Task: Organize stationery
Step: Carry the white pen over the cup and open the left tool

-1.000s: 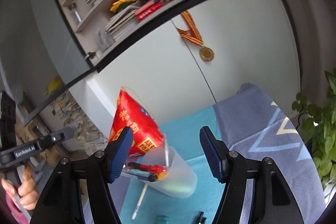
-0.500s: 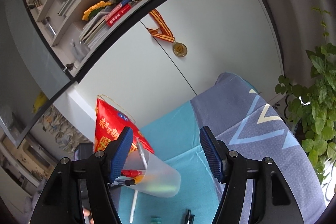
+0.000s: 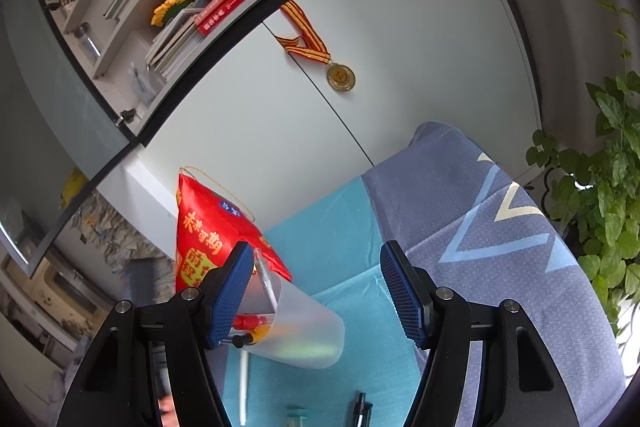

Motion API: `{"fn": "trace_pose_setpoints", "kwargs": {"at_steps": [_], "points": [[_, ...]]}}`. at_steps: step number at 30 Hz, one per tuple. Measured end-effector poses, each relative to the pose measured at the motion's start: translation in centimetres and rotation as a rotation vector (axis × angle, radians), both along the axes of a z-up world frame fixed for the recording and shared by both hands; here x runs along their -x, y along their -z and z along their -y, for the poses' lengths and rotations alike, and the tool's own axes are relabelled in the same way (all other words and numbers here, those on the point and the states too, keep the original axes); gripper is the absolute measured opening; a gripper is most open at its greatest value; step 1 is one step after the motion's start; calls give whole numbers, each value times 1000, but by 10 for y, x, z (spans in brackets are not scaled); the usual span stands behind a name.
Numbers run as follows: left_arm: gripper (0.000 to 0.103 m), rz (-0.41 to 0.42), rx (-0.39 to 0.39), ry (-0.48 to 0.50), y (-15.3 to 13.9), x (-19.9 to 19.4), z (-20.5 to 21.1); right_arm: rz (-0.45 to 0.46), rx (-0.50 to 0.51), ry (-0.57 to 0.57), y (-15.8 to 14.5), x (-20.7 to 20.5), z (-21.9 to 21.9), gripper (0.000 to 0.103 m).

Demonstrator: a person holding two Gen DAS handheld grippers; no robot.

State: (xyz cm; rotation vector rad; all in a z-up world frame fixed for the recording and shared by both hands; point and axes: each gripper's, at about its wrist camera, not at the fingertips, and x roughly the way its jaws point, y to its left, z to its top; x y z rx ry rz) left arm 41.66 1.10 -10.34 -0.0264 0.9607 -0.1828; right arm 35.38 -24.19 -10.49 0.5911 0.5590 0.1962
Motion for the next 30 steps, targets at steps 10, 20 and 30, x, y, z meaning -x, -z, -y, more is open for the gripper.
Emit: {"fn": "trace_pose_setpoints", "kwargs": {"at_steps": [10,20,30], "points": [[5,329,64,49,-130,70,-2,-3,164,65,-5,3,-12,67],[5,365,41,119,-152,70,33,-27,138,37,-2,-1,-10,67],[5,348,11,158,-144,63,56,-44,115,27,0,-3,-9,67]]}}
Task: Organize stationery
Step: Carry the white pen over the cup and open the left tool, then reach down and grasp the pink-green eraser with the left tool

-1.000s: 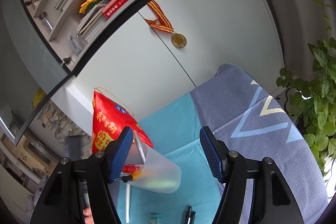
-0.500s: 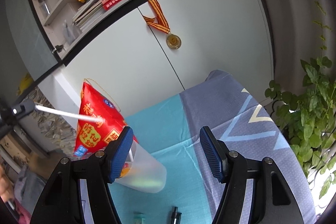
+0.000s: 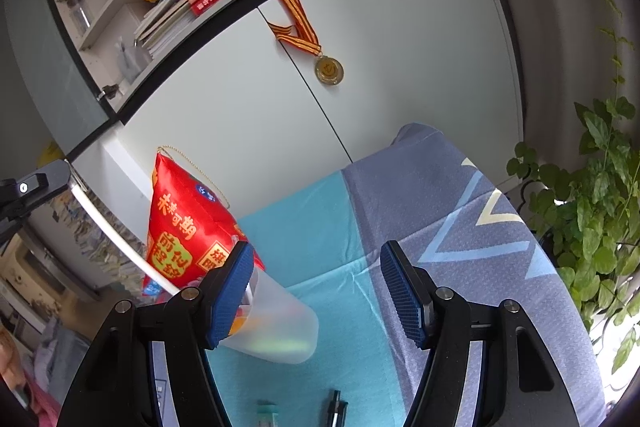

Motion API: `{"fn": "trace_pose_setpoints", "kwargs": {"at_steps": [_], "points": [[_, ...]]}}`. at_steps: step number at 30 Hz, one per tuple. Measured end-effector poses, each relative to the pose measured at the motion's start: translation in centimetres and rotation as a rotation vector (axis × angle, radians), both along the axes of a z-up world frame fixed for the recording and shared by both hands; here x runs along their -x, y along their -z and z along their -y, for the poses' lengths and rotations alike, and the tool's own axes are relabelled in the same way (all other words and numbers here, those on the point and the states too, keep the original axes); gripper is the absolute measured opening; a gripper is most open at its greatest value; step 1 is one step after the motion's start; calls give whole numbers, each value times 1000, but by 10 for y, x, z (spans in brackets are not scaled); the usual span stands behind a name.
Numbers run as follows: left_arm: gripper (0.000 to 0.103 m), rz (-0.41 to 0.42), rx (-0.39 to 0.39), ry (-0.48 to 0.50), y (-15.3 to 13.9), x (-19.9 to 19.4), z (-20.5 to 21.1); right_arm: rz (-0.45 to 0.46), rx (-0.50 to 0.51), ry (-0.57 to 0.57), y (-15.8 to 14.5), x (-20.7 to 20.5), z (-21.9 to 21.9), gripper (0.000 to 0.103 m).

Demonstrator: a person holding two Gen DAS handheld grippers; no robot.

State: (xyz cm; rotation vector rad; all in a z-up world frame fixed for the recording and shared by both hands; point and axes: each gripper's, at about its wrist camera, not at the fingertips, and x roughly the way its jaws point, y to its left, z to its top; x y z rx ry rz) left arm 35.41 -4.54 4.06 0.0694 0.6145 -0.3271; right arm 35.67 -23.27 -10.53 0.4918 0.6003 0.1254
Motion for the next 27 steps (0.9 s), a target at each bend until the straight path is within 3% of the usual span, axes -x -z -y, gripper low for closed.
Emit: {"fn": "trace_pose_setpoints", "kwargs": {"at_steps": [20,21,23,25,27], "points": [[9,-168,-101,113,71,9,18,-9,1,10,0,0,0,67],[11,-172,-96,118,71,12,15,-8,1,12,0,0,1,67],[25,-155,-86,104,67,21,7,-5,1,10,-1,1,1,67],[50,-107,-63,72,59,37,-8,4,11,6,-2,1,0,67],[54,-55,-44,35,54,56,-25,7,36,2,-2,1,-4,67]]}}
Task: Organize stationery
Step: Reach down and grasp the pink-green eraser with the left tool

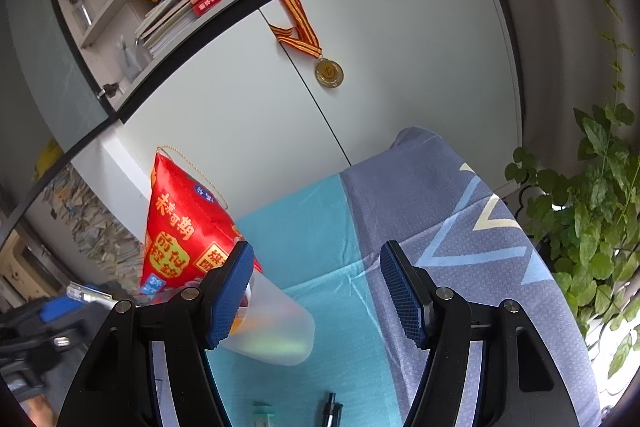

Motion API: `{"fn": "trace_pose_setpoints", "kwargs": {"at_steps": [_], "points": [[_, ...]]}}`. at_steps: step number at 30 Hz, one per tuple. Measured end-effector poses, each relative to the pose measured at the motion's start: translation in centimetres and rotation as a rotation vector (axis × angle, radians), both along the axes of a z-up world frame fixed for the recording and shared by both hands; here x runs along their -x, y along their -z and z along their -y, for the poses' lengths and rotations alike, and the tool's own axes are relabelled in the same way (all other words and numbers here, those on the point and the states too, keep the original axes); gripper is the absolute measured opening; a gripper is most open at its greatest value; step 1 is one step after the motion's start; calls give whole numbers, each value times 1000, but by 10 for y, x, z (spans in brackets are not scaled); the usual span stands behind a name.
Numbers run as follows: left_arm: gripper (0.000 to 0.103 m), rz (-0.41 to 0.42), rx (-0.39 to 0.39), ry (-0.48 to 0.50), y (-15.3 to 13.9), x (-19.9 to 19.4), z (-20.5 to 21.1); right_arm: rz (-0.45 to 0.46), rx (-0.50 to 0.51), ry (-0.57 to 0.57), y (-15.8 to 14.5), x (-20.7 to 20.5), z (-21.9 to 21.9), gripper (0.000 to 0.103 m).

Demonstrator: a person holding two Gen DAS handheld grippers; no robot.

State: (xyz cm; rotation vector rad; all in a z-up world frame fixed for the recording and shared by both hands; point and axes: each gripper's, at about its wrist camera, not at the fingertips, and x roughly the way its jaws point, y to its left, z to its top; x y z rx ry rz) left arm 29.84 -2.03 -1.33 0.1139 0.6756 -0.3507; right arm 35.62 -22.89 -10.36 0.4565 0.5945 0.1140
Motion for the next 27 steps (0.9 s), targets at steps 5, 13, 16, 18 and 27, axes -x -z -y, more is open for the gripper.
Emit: {"fn": "trace_pose_setpoints", "kwargs": {"at_steps": [5,13,16,18,27], "points": [[58,-59,37,-38,22,21,-32,-82,-17,0,3,9,-2,67],[55,-318,11,-12,113,-7,5,-450,226,-95,54,38,-38,67],[52,-383,-1,-6,135,-16,22,-475,225,-102,61,50,-40,67],[52,-414,-14,-27,145,-23,28,-455,244,-92,55,56,-40,67],[22,-441,-18,-37,154,-28,40,-431,227,-57,48,63,-33,67]]}}
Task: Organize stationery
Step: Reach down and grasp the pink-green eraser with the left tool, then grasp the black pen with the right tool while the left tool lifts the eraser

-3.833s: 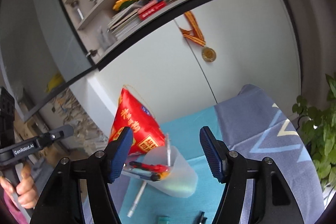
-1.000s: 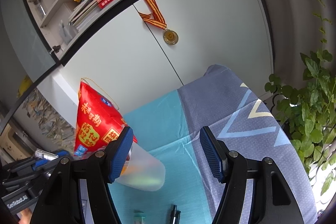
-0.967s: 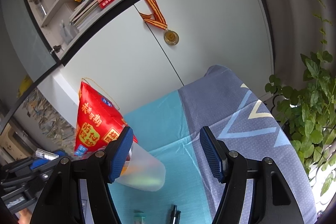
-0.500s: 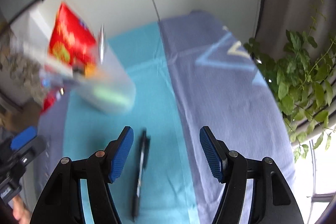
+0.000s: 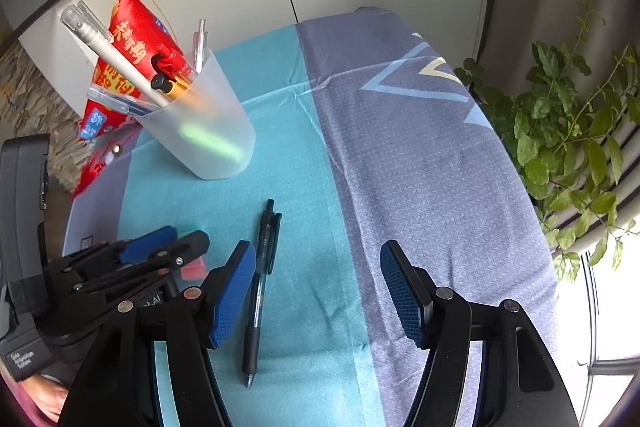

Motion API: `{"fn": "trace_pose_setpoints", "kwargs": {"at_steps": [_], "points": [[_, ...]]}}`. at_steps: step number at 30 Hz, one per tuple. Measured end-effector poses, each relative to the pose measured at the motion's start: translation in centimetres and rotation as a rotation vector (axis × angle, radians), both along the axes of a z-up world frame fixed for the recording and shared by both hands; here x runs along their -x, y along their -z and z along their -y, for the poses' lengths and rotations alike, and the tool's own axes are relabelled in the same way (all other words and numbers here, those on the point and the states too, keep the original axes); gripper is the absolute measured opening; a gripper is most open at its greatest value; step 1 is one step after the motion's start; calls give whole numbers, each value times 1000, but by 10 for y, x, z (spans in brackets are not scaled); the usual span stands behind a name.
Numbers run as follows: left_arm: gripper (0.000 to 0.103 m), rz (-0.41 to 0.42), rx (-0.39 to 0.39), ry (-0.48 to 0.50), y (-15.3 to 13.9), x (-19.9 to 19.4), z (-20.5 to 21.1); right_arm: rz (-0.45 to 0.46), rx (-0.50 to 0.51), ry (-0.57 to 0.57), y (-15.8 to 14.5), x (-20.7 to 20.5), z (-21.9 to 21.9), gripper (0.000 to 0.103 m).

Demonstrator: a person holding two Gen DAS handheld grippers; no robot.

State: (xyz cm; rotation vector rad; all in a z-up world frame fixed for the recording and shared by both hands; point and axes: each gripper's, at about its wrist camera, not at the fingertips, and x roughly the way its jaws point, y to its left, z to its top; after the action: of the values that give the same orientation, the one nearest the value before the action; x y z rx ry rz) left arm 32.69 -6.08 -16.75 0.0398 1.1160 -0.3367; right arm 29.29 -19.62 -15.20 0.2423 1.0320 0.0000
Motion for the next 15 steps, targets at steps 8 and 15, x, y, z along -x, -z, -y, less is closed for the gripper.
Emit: {"fn": "trace_pose_setpoints", "kwargs": {"at_steps": [8,15], "points": [[19,67,73,3,-25,30,-47,-21,10,-14,4,-11,-14,67],[19,194,115,-22,-61,63,-88,-62,-2,18,10,-25,-21,67]]}}
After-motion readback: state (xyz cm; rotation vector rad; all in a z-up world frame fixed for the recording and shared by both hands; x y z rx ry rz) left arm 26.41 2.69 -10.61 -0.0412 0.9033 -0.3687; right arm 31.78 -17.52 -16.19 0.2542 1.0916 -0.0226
